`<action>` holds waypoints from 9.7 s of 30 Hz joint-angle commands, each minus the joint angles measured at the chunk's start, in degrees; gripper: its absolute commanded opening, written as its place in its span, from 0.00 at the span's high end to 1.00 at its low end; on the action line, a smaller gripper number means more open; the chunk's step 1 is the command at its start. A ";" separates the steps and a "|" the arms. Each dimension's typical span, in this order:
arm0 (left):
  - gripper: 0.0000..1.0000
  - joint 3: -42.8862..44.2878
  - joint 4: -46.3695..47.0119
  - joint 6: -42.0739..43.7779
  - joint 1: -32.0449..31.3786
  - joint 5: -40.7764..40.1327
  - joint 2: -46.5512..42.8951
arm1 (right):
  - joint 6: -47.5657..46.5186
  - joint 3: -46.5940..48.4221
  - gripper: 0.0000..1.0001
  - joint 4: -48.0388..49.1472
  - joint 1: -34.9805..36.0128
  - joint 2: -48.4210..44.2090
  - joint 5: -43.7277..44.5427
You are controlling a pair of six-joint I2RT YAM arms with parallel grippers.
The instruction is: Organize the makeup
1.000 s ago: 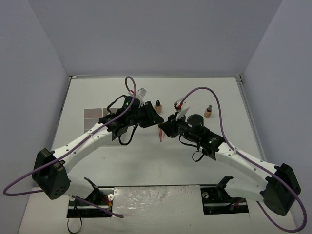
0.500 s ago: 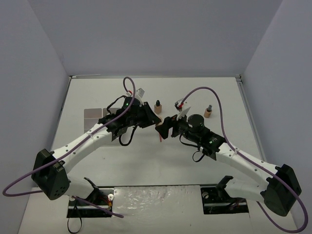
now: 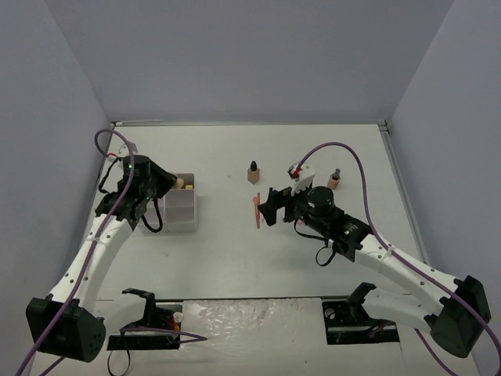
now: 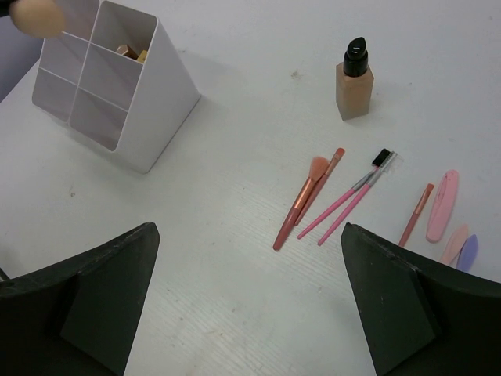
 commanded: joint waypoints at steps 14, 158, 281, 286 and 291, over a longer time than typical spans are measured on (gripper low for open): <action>0.99 1.78 3.62 -5.94 16.89 -4.07 6.01 | -0.79 -0.03 0.00 -0.81 -1.89 -5.99 3.61; 0.36 10.70 12.86 8.45 -22.82 13.91 7.43 | 0.22 8.04 1.00 12.88 3.46 7.31 -8.89; 0.03 11.55 1.53 12.78 -15.21 9.70 4.91 | 3.06 -1.18 1.00 -1.50 -3.72 6.59 7.93; 0.03 15.20 4.22 10.03 -19.59 12.49 9.75 | -0.72 1.35 1.00 3.34 2.02 3.00 2.49; 0.03 18.19 6.78 8.76 -22.26 13.90 13.03 | -3.52 4.70 1.00 4.90 4.24 4.15 -0.01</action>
